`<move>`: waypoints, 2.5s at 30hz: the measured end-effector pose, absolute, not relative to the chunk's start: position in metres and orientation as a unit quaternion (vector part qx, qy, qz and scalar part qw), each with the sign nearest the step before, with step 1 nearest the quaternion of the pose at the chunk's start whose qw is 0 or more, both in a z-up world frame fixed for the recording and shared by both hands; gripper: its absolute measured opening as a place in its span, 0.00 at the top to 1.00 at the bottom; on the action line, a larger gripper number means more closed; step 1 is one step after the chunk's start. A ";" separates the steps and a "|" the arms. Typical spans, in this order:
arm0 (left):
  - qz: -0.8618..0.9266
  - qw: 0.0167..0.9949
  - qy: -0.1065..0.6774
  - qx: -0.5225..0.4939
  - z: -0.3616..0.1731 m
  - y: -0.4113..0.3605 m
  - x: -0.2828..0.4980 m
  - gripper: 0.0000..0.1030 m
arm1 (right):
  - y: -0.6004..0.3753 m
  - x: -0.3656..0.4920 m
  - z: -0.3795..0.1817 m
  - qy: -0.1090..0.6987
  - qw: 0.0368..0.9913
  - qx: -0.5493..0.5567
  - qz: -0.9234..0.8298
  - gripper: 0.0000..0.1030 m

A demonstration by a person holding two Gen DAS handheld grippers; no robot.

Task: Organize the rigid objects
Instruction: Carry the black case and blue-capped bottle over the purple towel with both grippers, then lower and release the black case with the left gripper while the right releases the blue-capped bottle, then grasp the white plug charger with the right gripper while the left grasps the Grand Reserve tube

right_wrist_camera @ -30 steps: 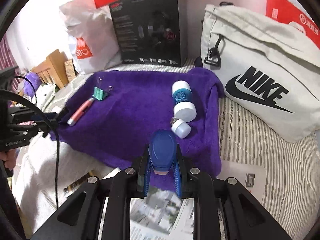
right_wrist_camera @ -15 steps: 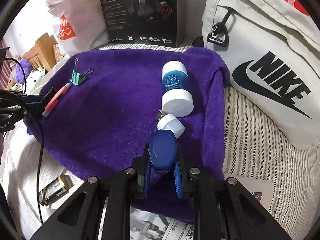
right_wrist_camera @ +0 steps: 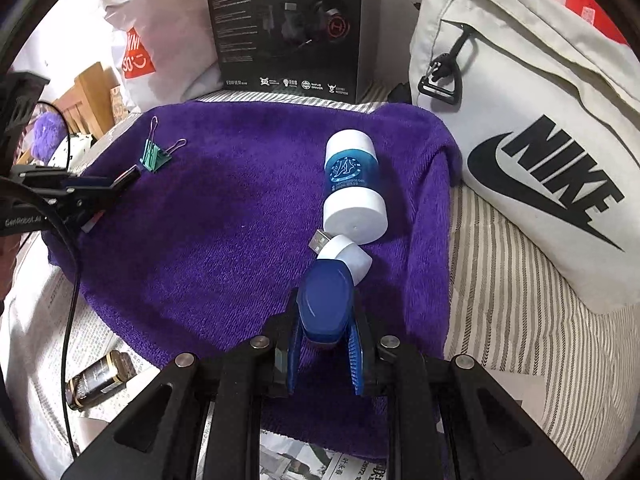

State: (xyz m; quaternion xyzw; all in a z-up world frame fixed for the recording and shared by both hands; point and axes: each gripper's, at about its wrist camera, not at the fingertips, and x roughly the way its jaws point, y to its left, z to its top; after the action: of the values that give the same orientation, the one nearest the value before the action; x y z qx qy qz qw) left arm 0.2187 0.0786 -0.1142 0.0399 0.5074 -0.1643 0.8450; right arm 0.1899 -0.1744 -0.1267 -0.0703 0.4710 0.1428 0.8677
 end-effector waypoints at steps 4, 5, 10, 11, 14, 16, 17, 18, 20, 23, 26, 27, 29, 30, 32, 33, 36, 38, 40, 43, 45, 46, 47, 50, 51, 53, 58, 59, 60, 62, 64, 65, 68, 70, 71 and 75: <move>-0.158 0.842 0.513 0.051 -0.119 0.071 0.223 0.78 | -0.175 0.188 -0.127 0.467 0.869 -0.071 0.145 0.80; -0.158 0.841 0.514 0.053 -0.120 0.070 0.224 0.78 | -0.175 0.188 -0.127 0.467 0.870 -0.071 0.145 0.80; -0.148 0.841 0.516 0.072 -0.124 0.063 0.229 0.78 | -0.175 0.187 -0.127 0.462 0.872 -0.070 0.145 0.80; -0.147 0.840 0.516 0.075 -0.124 0.061 0.229 0.78 | -0.175 0.187 -0.127 0.463 0.872 -0.070 0.147 0.80; -0.143 0.841 0.515 0.086 -0.125 0.057 0.228 0.78 | -0.175 0.187 -0.127 0.462 0.872 -0.070 0.147 0.80; -0.142 0.841 0.515 0.086 -0.125 0.057 0.228 0.78 | -0.175 0.187 -0.127 0.462 0.872 -0.071 0.147 0.80; -0.141 0.841 0.515 0.086 -0.125 0.057 0.227 0.78 | -0.175 0.186 -0.127 0.463 0.871 -0.071 0.147 0.80; -0.139 0.841 0.516 0.087 -0.124 0.057 0.227 0.78 | -0.175 0.187 -0.127 0.463 0.871 -0.071 0.148 0.80; -0.136 0.840 0.517 0.092 -0.124 0.056 0.224 0.78 | -0.175 0.187 -0.127 0.464 0.870 -0.072 0.151 0.80; -0.133 0.839 0.520 0.086 -0.123 0.057 0.219 0.78 | -0.175 0.185 -0.126 0.467 0.867 -0.077 0.159 0.77; -0.132 0.836 0.524 0.090 -0.123 0.057 0.212 0.76 | -0.177 0.185 -0.124 0.476 0.861 -0.060 0.166 0.74; -0.132 0.835 0.527 0.091 -0.122 0.058 0.209 0.75 | -0.177 0.184 -0.122 0.479 0.860 -0.057 0.168 0.72; -0.130 0.833 0.530 0.089 -0.122 0.059 0.203 0.73 | -0.177 0.179 -0.117 0.479 0.861 -0.060 0.161 0.60; -0.129 0.833 0.531 0.088 -0.121 0.060 0.200 0.73 | -0.177 0.177 -0.114 0.477 0.862 -0.064 0.157 0.55; -0.127 0.831 0.534 0.085 -0.120 0.062 0.193 0.73 | -0.178 0.168 -0.107 0.472 0.865 -0.069 0.155 0.51; -0.124 0.832 0.534 0.084 -0.119 0.063 0.189 0.73 | -0.179 0.163 -0.103 0.470 0.867 -0.069 0.152 0.51; -0.112 0.839 0.526 0.079 -0.109 0.066 0.173 0.69 | -0.182 0.144 -0.088 0.460 0.873 -0.069 0.149 0.51; -0.111 0.846 0.517 0.077 -0.099 0.069 0.162 0.66 | -0.182 0.126 -0.076 0.448 0.877 -0.065 0.162 0.51; -0.112 0.853 0.504 0.073 -0.089 0.070 0.150 0.58 | -0.179 0.111 -0.069 0.445 0.875 -0.062 0.182 0.51; -0.110 0.860 0.493 0.072 -0.081 0.072 0.133 0.47 | -0.164 0.093 -0.067 0.446 0.868 -0.066 0.210 0.51; -0.112 0.862 0.491 0.066 -0.080 0.074 0.123 0.47 | -0.152 0.088 -0.075 0.449 0.862 -0.075 0.223 0.51; -0.113 0.862 0.491 0.063 -0.081 0.074 0.121 0.47 | -0.146 0.089 -0.080 0.453 0.859 -0.079 0.226 0.51; -0.114 0.861 0.491 0.061 -0.082 0.075 0.117 0.47 | -0.143 0.090 -0.084 0.458 0.856 -0.081 0.227 0.51; -0.118 0.858 0.496 0.057 -0.086 0.077 0.108 0.47 | -0.135 0.096 -0.098 0.470 0.847 -0.096 0.227 0.51; -0.118 0.858 0.497 0.054 -0.087 0.078 0.103 0.47 | -0.133 0.099 -0.103 0.473 0.846 -0.105 0.224 0.51; -0.117 0.857 0.499 0.049 -0.088 0.082 0.095 0.47 | -0.131 0.101 -0.107 0.474 0.843 -0.113 0.227 0.51; -0.121 0.856 0.501 0.038 -0.092 0.088 0.086 0.47 | -0.127 0.104 -0.111 0.463 0.840 -0.148 0.242 0.46; -0.122 0.856 0.500 0.037 -0.092 0.089 0.085 0.47 | -0.125 0.103 -0.111 0.458 0.840 -0.159 0.245 0.44; -0.124 0.856 0.501 0.036 -0.093 0.089 0.085 0.47 | -0.123 0.102 -0.111 0.452 0.841 -0.168 0.247 0.43; -0.127 0.855 0.502 0.037 -0.094 0.088 0.084 0.47 | -0.120 0.102 -0.111 0.444 0.841 -0.178 0.254 0.40; -0.130 0.854 0.503 0.039 -0.096 0.085 0.084 0.47 | -0.116 0.104 -0.113 0.445 0.837 -0.180 0.263 0.39; -0.131 0.853 0.504 0.039 -0.096 0.084 0.084 0.47 | -0.114 0.106 -0.115 0.448 0.834 -0.182 0.265 0.39; -0.137 0.850 0.507 0.045 -0.099 0.080 0.084 0.47 | -0.110 0.106 -0.121 0.450 0.829 -0.188 0.273 0.39; -0.138 0.848 0.509 0.047 -0.101 0.079 0.083 0.47 | -0.111 0.105 -0.123 0.449 0.828 -0.184 0.282 0.39; -0.138 0.848 0.510 0.046 -0.101 0.080 0.084 0.47 | -0.111 0.106 -0.125 0.450 0.827 -0.183 0.285 0.40; -0.134 0.846 0.514 0.046 -0.103 0.082 0.084 0.47 | -0.116 0.109 -0.125 0.465 0.825 -0.159 0.280 0.54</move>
State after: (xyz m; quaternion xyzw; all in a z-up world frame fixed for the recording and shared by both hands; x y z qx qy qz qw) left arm 0.0844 0.0818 -0.1032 0.0458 0.5139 -0.1341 0.8460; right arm 0.1087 -0.1165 -0.1247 -0.1594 0.4649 0.2801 0.8247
